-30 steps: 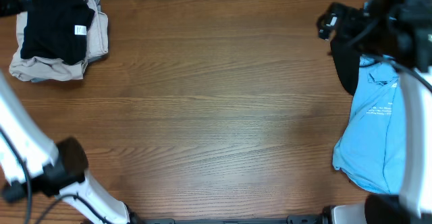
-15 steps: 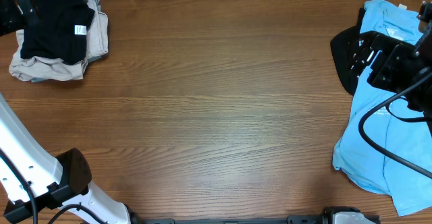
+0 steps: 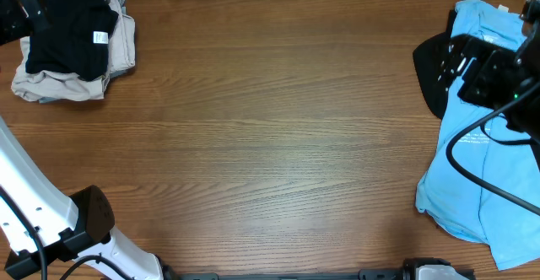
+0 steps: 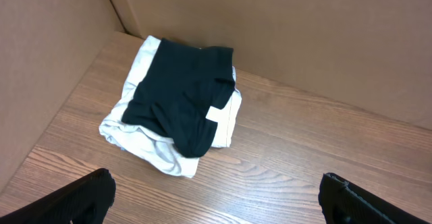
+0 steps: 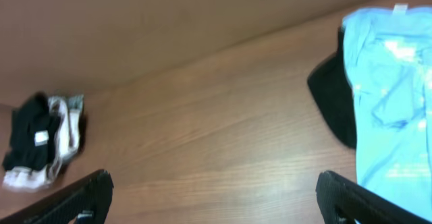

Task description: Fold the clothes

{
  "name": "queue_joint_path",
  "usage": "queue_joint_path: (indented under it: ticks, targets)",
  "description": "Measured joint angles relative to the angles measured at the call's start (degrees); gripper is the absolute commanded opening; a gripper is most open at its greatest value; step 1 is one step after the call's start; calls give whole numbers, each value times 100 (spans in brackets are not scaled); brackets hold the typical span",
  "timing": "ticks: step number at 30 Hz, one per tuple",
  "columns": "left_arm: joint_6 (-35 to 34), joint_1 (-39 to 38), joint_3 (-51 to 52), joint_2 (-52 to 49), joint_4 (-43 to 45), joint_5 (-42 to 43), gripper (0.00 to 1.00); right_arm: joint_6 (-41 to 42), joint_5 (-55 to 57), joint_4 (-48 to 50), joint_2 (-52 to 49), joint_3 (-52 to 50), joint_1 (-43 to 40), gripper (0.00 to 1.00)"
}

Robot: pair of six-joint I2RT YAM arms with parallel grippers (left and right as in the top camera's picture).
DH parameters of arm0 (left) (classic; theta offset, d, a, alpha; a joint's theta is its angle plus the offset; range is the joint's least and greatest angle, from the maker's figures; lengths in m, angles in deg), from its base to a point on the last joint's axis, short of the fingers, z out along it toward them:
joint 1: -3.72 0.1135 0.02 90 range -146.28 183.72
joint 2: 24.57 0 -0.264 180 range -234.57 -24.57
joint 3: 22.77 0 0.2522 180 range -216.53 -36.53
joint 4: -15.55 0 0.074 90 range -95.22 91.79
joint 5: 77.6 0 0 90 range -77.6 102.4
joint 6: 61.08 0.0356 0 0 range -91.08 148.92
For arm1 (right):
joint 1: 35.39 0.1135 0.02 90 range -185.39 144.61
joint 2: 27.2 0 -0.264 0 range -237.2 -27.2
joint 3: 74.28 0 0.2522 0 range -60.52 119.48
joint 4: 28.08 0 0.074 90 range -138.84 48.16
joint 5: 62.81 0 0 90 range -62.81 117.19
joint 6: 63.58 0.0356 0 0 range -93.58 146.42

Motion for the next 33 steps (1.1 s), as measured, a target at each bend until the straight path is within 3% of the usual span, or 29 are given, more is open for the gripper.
queue_joint_path:
  ticks: [3,8,14,19,25,33]
  targets:
    - [-2,0,0,0,0,-2,100,4,131,844,321,-863,0,100]
    - [-2,0,2,0,-7,4,100,2,155,3163,1572,-3650,0,100]
    - [-4,0,7,0,0,0,100,7,-90,5818,3709,-7243,0,100]
    - [-4,0,9,-7,0,0,100,2,-164,7130,5458,-9549,39,100]
    - [-4,0,9,-7,0,0,100,2,-31,7844,6690,-11025,286,100]
    - [-4,0,9,-11,-2,0,100,2,223,8137,7246,-11521,374,100]
